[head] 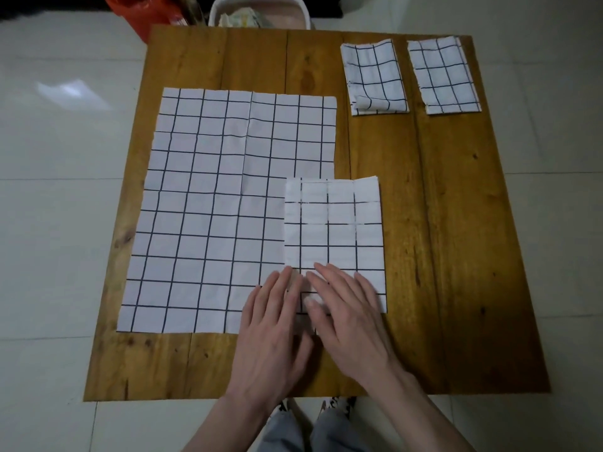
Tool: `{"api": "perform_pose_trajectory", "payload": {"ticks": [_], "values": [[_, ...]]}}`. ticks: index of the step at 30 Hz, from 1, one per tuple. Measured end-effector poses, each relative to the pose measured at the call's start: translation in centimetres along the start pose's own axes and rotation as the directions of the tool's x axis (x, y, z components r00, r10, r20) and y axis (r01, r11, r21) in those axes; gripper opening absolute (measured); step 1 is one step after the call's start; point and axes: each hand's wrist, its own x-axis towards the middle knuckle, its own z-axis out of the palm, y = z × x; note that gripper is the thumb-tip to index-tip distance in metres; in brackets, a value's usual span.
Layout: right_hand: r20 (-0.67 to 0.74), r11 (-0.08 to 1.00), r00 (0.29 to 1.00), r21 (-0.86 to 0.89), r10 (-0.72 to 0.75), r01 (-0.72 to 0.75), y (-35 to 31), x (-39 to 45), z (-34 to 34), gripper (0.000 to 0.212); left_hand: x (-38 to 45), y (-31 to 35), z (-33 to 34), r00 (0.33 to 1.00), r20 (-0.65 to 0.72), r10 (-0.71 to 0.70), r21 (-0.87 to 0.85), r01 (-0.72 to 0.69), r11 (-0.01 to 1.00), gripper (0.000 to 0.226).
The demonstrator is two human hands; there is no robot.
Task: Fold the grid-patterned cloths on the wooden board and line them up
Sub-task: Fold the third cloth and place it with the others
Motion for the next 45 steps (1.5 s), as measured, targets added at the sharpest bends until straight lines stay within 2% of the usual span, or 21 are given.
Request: {"api": "perform_pose_trajectory", "payload": {"ticks": [6, 11, 13, 15, 20, 26, 29, 33, 35, 38, 45], "values": [[-0.108, 0.999, 0.994, 0.05, -0.003, 0.009, 4.4, 2.9, -2.5, 0.051, -0.2, 0.4, 0.1, 0.993, 0.072, 0.092, 0.078, -0.098, 0.992, 0.057], [-0.005, 0.968, 0.973, -0.093, -0.233, 0.231, 9.3, 4.8, -4.2, 0.044, -0.4, 0.6, 0.3, 0.985, 0.114, 0.126, 0.11, -0.139, 0.984, 0.055], [0.038, 0.949, 0.966, -0.177, -0.257, 0.259, 10.2, 4.5, -4.8, 0.046, -0.3, 0.6, 0.1, 0.986, 0.119, 0.114, 0.128, -0.129, 0.983, 0.056], [0.067, 0.94, 0.976, -0.26, -0.21, 0.22, 10.2, 3.7, -5.1, 0.049, -0.1, 0.7, -0.1, 0.99, 0.118, 0.082, 0.14, -0.099, 0.985, 0.06], [0.029, 0.915, 0.998, -0.403, 0.053, -0.037, 7.6, 0.9, -4.2, 0.059, 0.3, 1.7, -0.2, 0.991, 0.114, 0.067, 0.127, -0.082, 0.989, 0.067], [-0.072, 0.895, 0.962, -0.353, 0.263, -0.272, 4.1, -1.6, -2.3, 0.065, 0.5, 3.1, 0.7, 0.97, 0.167, 0.178, 0.142, -0.203, 0.969, 0.067], [-0.087, 0.903, 0.965, -0.341, 0.247, -0.262, 4.1, -2.1, -2.1, 0.064, 0.6, 3.0, 1.2, 0.965, 0.195, 0.173, 0.174, -0.208, 0.962, 0.067], [-0.017, 0.908, 0.99, -0.396, 0.14, -0.135, 6.7, -2.5, -2.3, 0.064, 0.7, 2.0, 1.2, 0.964, 0.198, 0.179, 0.215, -0.221, 0.951, 0.068], [0.003, 0.904, 0.992, -0.411, 0.13, -0.117, 7.9, -2.6, -2.3, 0.066, 0.8, 1.6, 1.0, 0.962, 0.195, 0.193, 0.23, -0.236, 0.944, 0.067], [-0.013, 0.916, 0.986, -0.369, 0.165, -0.158, 8.0, -3.0, -1.9, 0.072, 1.2, 1.2, 0.9, 0.965, 0.19, 0.181, 0.254, -0.226, 0.94, 0.066], [-0.063, 0.918, 0.968, -0.306, 0.244, -0.251, 6.2, -3.4, -1.3, 0.082, 2.8, 1.7, 1.3, 0.989, 0.129, 0.074, 0.253, -0.105, 0.962, 0.073]]}}
